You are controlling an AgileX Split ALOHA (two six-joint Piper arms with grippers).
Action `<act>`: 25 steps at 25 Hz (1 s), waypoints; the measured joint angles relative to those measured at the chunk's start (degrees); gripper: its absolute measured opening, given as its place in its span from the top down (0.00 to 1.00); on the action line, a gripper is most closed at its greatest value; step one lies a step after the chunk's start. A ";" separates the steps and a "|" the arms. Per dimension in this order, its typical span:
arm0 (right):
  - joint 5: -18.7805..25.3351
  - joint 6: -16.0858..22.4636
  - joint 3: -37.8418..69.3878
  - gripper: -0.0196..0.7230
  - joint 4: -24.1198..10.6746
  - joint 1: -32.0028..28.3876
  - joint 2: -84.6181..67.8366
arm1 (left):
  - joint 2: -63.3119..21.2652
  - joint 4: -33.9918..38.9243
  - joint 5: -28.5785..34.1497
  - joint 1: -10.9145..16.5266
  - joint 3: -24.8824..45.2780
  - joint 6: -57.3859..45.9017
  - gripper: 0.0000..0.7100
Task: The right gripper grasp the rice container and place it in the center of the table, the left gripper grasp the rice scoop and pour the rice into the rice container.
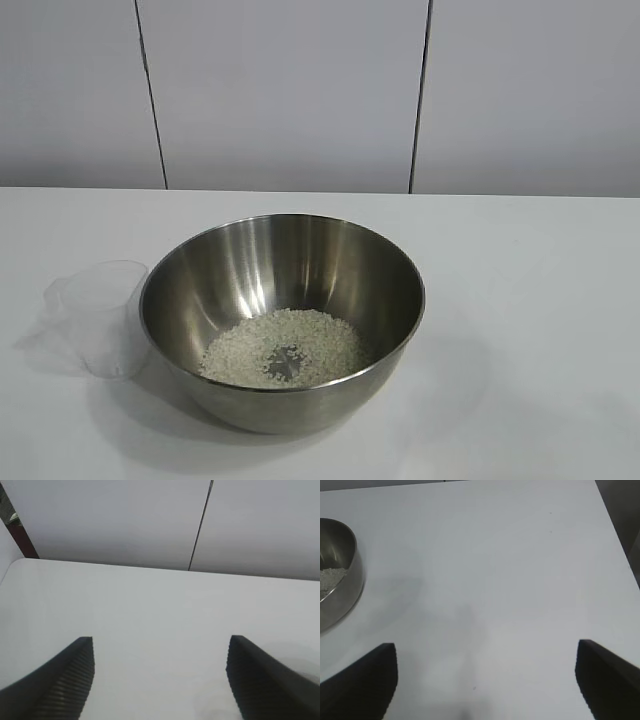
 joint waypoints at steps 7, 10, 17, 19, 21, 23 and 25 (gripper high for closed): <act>-0.05 0.00 0.00 0.08 0.00 0.00 0.00 | -15.73 4.36 3.09 -4.32 4.91 -6.16 0.25; -0.05 0.00 0.00 0.08 0.00 0.00 0.00 | -24.48 10.12 3.37 -4.47 10.48 -12.40 0.25; -0.05 0.00 0.00 0.08 0.00 0.00 0.00 | -40.46 21.71 5.83 -4.59 24.71 -26.92 0.25; -0.05 0.00 0.00 0.08 0.00 0.00 0.00 | -44.18 21.83 6.38 -4.59 27.84 -27.58 0.25; -0.05 0.00 0.00 0.08 0.00 0.00 0.00 | -46.97 21.83 6.62 -4.59 30.35 -28.00 0.25; -0.05 0.00 0.00 0.08 0.00 0.00 0.00 | -49.03 21.83 6.68 -4.59 32.27 -28.06 0.25; -0.05 0.00 0.00 0.08 0.00 0.00 0.00 | -49.62 21.89 7.26 -4.59 32.76 -28.06 0.25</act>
